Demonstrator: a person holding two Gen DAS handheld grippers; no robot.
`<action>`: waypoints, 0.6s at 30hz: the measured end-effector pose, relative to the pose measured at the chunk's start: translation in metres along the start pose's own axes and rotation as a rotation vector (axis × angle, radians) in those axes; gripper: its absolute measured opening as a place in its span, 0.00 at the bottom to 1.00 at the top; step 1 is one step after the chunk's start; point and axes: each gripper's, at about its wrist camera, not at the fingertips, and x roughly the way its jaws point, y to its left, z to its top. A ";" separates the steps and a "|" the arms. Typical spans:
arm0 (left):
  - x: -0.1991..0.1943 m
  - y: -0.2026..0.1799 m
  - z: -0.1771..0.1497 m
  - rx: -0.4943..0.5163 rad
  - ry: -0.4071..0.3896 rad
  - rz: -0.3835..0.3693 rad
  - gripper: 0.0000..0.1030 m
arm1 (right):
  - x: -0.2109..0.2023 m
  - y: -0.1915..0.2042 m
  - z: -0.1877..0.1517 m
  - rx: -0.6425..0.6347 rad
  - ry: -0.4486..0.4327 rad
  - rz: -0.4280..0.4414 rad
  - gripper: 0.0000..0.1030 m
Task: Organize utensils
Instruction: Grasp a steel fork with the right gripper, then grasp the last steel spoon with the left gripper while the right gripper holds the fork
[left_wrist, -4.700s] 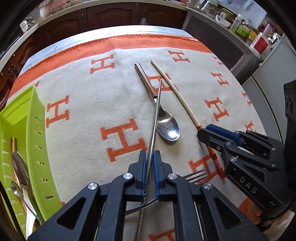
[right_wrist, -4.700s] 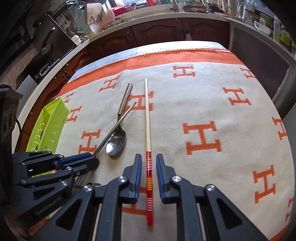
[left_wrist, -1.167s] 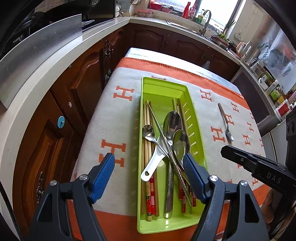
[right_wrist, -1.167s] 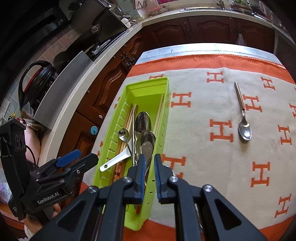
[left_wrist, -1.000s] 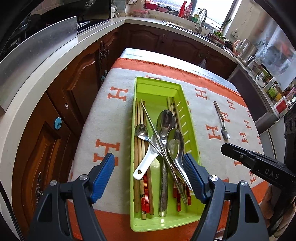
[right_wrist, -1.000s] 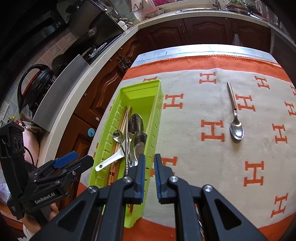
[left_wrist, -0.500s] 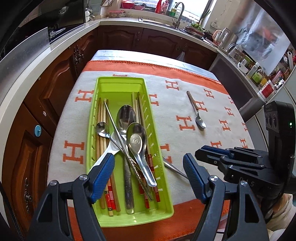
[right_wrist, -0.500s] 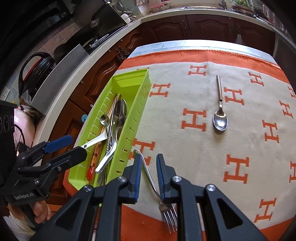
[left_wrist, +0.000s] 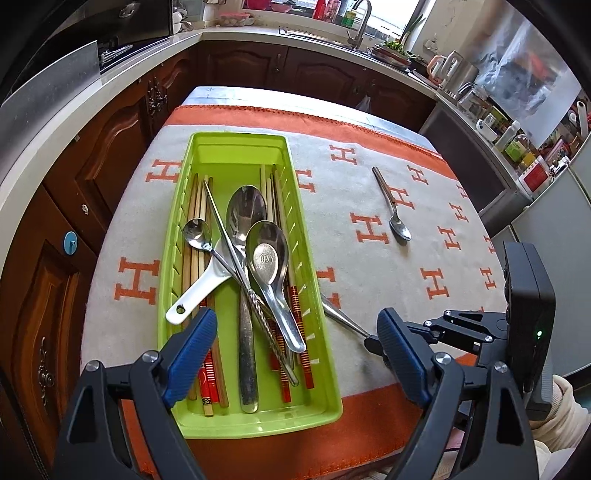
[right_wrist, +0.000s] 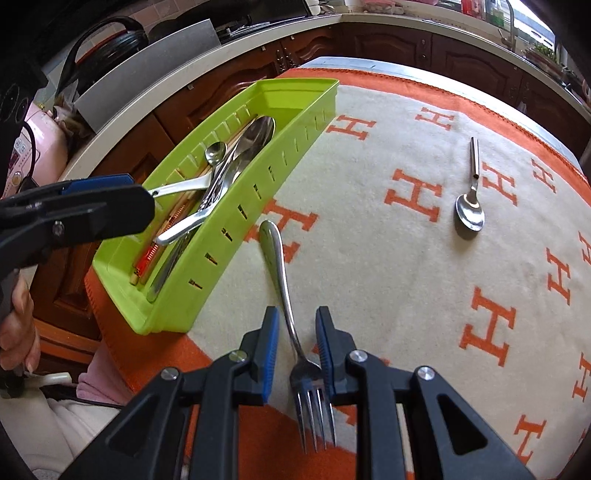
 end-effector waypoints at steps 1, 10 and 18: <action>0.000 0.001 0.000 -0.004 0.000 0.002 0.85 | 0.002 0.001 -0.001 -0.010 0.001 -0.006 0.20; 0.001 0.002 -0.001 -0.013 0.006 0.006 0.85 | 0.007 0.020 -0.007 -0.138 -0.024 -0.092 0.19; 0.000 -0.008 0.002 0.019 -0.009 0.010 0.85 | 0.005 0.023 -0.011 -0.164 -0.039 -0.163 0.04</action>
